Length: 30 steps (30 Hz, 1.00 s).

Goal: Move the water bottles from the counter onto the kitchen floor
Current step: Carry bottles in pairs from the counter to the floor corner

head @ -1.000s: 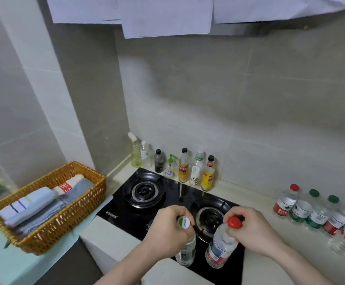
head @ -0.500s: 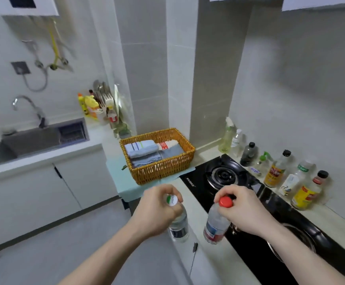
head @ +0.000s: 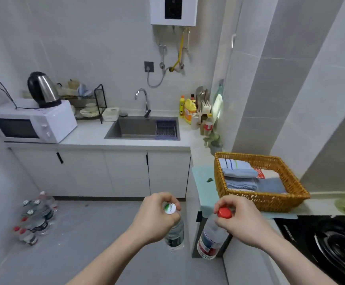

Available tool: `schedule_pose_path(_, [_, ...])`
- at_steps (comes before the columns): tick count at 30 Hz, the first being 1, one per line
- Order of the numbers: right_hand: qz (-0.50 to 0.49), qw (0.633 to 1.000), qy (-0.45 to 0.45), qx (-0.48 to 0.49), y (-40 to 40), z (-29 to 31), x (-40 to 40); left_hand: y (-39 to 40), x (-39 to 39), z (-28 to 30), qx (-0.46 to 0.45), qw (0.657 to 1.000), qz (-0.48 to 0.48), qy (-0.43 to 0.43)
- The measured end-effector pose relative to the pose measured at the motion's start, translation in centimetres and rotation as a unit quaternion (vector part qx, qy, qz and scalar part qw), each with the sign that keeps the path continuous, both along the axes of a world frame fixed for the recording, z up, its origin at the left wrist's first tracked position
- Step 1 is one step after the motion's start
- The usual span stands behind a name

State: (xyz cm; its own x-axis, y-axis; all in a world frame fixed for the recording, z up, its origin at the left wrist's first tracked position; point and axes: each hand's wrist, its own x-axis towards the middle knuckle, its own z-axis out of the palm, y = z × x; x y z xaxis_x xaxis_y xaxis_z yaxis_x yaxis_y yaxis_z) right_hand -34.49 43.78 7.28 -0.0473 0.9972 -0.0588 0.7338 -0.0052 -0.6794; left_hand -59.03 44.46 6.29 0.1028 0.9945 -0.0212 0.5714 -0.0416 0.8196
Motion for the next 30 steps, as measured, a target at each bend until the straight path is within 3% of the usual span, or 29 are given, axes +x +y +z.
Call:
schedule_pose_path(16, [0.21, 0.975, 0.018, -0.073, 20.9, -4.3, -22.6, 11.1, -21.5, -4.6, -0.051, 0.972, 0.227, 0.036])
schedule_pose_path(30, [0.424, 0.901, -0.024, -0.093, 33.5, -7.4, -44.6, 12.6, -36.9, -6.8, -0.107, 0.884, 0.454, 0.025])
